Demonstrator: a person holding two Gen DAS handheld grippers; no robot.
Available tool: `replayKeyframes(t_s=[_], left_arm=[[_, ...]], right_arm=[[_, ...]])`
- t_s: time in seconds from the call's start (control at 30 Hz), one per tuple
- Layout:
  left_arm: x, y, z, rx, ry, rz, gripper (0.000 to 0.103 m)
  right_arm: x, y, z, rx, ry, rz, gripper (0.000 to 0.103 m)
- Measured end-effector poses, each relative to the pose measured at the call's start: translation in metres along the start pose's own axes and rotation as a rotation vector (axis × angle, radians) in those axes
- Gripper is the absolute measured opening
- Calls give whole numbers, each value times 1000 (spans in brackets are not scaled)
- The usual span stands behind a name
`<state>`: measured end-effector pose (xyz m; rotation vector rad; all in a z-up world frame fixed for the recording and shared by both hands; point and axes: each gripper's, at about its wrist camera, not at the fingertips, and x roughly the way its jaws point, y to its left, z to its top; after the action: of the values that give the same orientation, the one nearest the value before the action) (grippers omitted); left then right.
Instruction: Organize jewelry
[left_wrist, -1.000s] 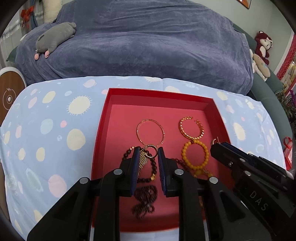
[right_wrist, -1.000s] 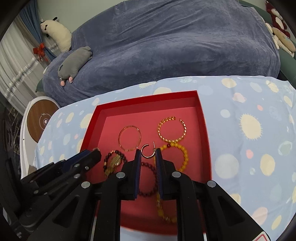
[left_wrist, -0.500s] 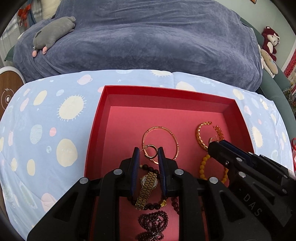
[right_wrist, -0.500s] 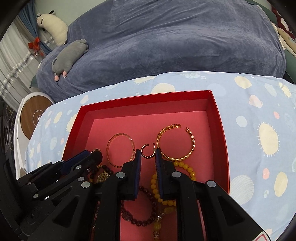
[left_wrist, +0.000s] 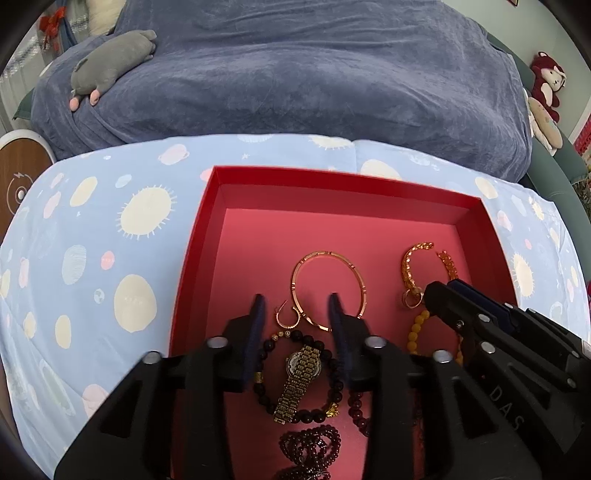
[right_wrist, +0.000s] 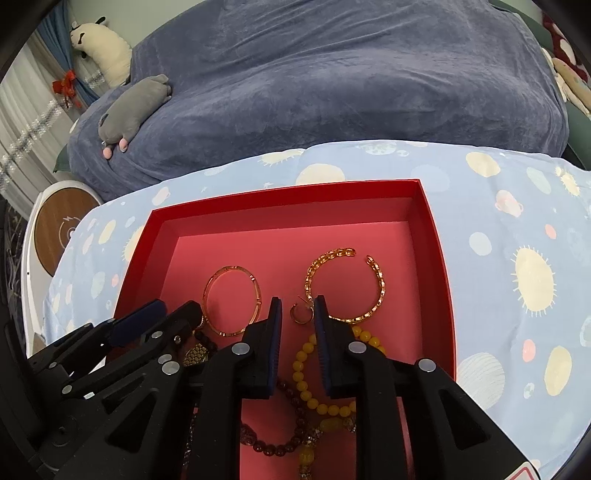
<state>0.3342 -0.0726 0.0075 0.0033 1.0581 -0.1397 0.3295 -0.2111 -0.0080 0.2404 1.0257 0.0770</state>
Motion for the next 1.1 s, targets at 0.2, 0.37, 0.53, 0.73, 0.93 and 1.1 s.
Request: replayKeyframes(t_s=[0.2,0.37,0.53,0.73,0.93,1.1], left_arm=[[-22,-1,-6,13,-25,17,52],[-50,-6,-19,28,-46,12,52],[-81,-12,-37,41,-69,7,52],[-103,-15,-62,44,-70,10,52],[-116,-13,-86,15,-51,2,52],[-123,-11,-102,9,-41,3,52]], right_arm=[[-22,-1,-7,-4,-17,-25,19],[-48,1,-24,-15,-27,-43,19],[-78,3,-47,-15,-44,-55,20],[-104,4,-71,2,-50,-56,20],[-121,7,-92,-1,-55,-63,20],[-130,11,-110,1,-50,-66,20]])
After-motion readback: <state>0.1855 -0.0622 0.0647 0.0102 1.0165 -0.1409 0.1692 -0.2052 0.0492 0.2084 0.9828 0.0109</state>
